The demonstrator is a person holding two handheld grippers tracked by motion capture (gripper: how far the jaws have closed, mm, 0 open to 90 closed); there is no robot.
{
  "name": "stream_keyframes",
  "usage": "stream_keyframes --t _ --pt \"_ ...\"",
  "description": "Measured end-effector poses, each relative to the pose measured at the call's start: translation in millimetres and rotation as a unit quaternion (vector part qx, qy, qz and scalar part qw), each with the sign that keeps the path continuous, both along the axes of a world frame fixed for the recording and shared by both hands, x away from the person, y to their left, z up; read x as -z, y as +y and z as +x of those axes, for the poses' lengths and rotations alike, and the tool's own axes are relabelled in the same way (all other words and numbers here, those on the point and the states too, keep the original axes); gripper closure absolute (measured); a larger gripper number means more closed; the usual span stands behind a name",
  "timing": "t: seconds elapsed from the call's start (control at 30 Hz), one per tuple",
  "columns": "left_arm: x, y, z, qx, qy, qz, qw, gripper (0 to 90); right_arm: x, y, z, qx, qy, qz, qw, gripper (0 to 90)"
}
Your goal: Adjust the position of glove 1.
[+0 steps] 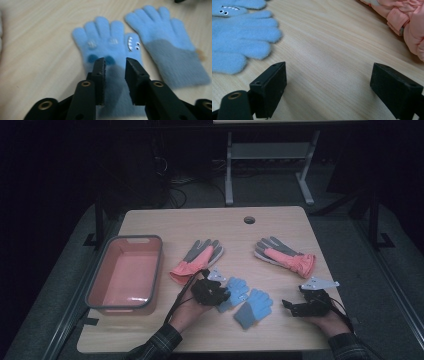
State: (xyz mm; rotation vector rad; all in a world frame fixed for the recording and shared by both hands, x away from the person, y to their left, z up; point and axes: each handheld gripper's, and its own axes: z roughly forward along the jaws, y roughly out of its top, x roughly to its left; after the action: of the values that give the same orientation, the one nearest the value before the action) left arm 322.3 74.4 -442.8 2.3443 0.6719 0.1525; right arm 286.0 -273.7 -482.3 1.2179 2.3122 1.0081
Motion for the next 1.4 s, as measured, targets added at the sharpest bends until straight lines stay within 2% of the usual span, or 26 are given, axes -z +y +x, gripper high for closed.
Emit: stream_keyframes --t 0.13,0.2,0.23,0.3,0.4,0.5,0.57,0.73,0.77,0.8,0.83,0.9,0.97,1.0,1.03,1.13,1.23,1.3,1.33,1.37,1.4 --pt "3.2 -5.1 3.7 0.001 -0.003 0.002 1.0 65.8 0.0 0.0 0.0 0.0 0.0 0.0 1.0 13.6" --pt "7.2 -11.0 5.6 0.001 -0.003 0.007 1.0 65.6 0.0 0.0 0.0 0.0 0.0 0.0 1.0 13.6" --pt "9.5 -13.2 6.3 0.001 -0.007 0.017 0.9998 66.2 0.0 0.0 0.0 0.0 0.0 0.0 1.0 13.6" --pt "13.4 -15.2 7.3 0.005 -0.007 0.022 0.9997 70.8 0.0 0.0 0.0 0.0 0.0 0.0 1.0 13.6" --pt "15.0 -15.4 7.5 0.006 -0.011 0.021 0.9997 84.6 0.0 0.0 0.0 0.0 0.0 0.0 1.0 13.6" --pt "14.2 -14.1 8.6 0.006 -0.005 0.019 0.9998 87.8 0.0 0.0 0.0 0.0 0.0 0.0 1.0 13.6" --pt "11.7 -12.0 9.1 0.001 0.0 0.006 1.0 88.1 0.0 0.0 0.0 0.0 0.0 0.0 1.0 13.6" --pt "1.6 -7.7 8.5 -0.002 0.0 -0.011 0.9999 88.4 -0.5 0.9 -1.0 0.002 -0.001 -0.001 1.0 16.7" --pt "-3.7 -5.9 7.7 -0.004 -0.004 -0.02 0.9998 88.4 -5.0 2.5 -2.1 -0.008 0.009 -0.005 0.9999 28.1" --pt "-3.7 -5.9 7.7 -0.004 -0.004 -0.02 0.9998 88.5 -5.0 2.5 -2.1 -0.008 0.009 -0.005 0.9999 28.1" --pt "-8.2 -3.9 7.1 -0.004 -0.006 -0.028 0.9996 88.5 -9.3 6.4 -4.1 -0.016 0.009 -0.005 0.9998 34.8" --pt "-10.9 -2.1 7.3 -0.006 -0.002 -0.038 0.9993 88.5 -13.4 9.7 -7.0 -0.033 0.007 0.004 0.9994 48.0" --pt "-12.9 -0.4 6.9 -0.007 0.002 -0.042 0.9991 88.5 -17.4 15.9 -10.2 -0.057 0.015 0.022 0.998 61.3" --pt "-13.7 0.6 6.7 -0.008 0.004 -0.043 0.999 88.5 -19.3 19.4 -11.8 -0.077 0.018 0.022 0.9966 70.2" --pt "-14.5 1.5 6.4 -0.008 0.005 -0.044 0.999 88.5 -20.1 23.2 -13.5 -0.092 0.027 0.033 0.9948 77.2" --pt "-17.1 4.6 4.3 -0.013 0.01 -0.048 0.9987 88.5 -20.2 34.9 -18.6 -0.143 0.044 0.045 0.9877 88.4" --pt "-20.0 9.1 3.3 -0.02 0.01 -0.054 0.9983 88.6 -18.4 52.0 -24.5 -0.194 0.052 0.038 0.9789 90.0" --pt "-21.0 10.7 3.3 -0.021 0.012 -0.056 0.9981 88.6 -17.5 60.7 -26.8 -0.213 0.056 0.036 0.9748 90.0" --pt "-21.8 12.6 3.6 -0.023 0.013 -0.057 0.998 88.6 -17.5 60.7 -26.8 -0.213 0.056 0.036 0.9748 90.0" --pt "-23.0 14.3 3.3 -0.029 0.017 -0.066 0.9972 88.6 -16.4 69.8 -28.0 -0.228 0.061 0.035 0.9712 90.0" --pt "-23.9 15.3 3.6 -0.027 0.017 -0.065 0.9974 88.6 -15.8 73.1 -28.2 -0.232 0.061 0.031 0.9702 90.0"
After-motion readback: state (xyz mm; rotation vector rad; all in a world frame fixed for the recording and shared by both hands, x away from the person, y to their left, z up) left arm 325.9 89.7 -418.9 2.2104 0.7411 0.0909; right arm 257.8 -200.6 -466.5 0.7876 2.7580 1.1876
